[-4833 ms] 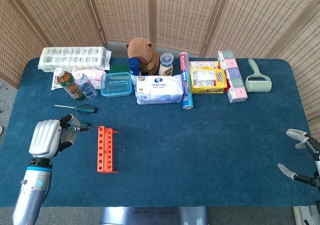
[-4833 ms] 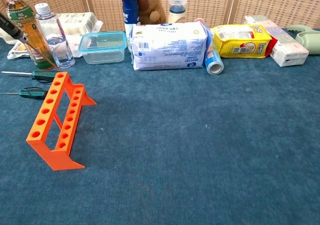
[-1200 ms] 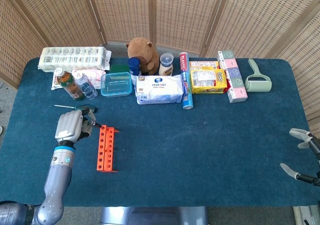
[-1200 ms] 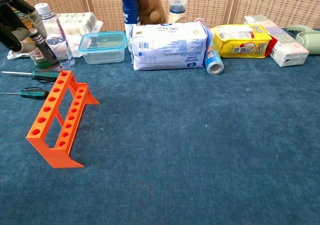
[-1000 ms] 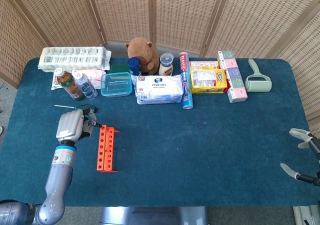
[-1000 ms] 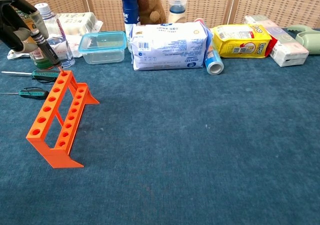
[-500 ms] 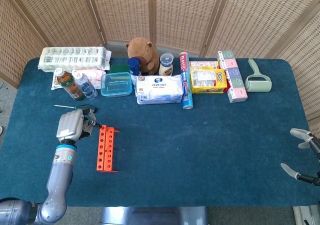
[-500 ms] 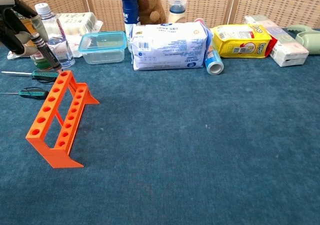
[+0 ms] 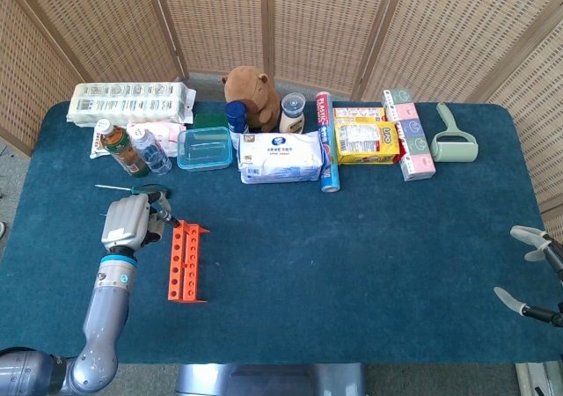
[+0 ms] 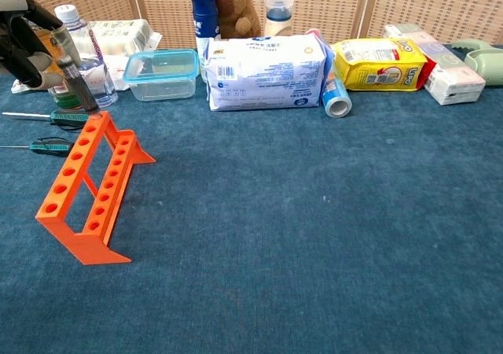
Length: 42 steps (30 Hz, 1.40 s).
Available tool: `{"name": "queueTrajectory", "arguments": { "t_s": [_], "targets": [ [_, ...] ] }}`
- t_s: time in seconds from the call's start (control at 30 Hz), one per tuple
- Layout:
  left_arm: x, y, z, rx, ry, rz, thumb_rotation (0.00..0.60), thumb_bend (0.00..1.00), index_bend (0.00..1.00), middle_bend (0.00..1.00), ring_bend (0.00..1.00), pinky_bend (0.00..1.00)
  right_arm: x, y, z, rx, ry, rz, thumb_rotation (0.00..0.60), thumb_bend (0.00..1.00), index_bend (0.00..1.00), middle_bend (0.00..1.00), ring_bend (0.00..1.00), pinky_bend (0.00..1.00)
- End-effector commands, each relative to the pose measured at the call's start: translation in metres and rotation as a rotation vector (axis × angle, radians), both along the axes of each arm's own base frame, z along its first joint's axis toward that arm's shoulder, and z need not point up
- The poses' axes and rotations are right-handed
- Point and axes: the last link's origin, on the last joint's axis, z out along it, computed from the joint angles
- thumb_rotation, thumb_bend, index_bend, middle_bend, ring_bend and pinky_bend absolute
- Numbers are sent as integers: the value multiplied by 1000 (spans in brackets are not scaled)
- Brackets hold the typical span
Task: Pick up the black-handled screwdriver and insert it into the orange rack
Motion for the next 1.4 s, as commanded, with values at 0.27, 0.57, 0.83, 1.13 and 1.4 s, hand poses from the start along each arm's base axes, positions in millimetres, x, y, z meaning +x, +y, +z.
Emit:
{"name": "queueTrajectory", "arguments": {
  "t_s": [0.27, 0.57, 0.83, 1.13, 1.4],
  "targets": [
    [2, 0, 1, 2, 0, -5, 600, 422, 372, 867, 854, 916, 0, 0, 0, 0, 0, -1, 600, 230, 202, 221, 272, 391],
    [29, 27, 22, 70, -36, -73, 600, 393, 280, 863, 846, 916, 0, 0, 1, -2, -2, 0, 600, 230, 202, 221, 272, 391],
    [-5, -22, 43, 33, 31, -67, 600, 221, 9, 282, 379, 709, 1, 0, -2, 2, 8, -1, 600, 230, 202, 221, 272, 391],
    [-52, -45, 71, 101, 76, -339, 600, 120, 0, 0, 36, 378, 4, 1, -7, 2, 29, 4, 600, 229, 201, 221, 272, 391],
    [-123, -91, 95, 161, 102, -393, 600, 51, 0, 0, 0, 241, 9, 2, -11, -12, 47, 12, 600, 230, 201, 221, 273, 391]
  ]
}}
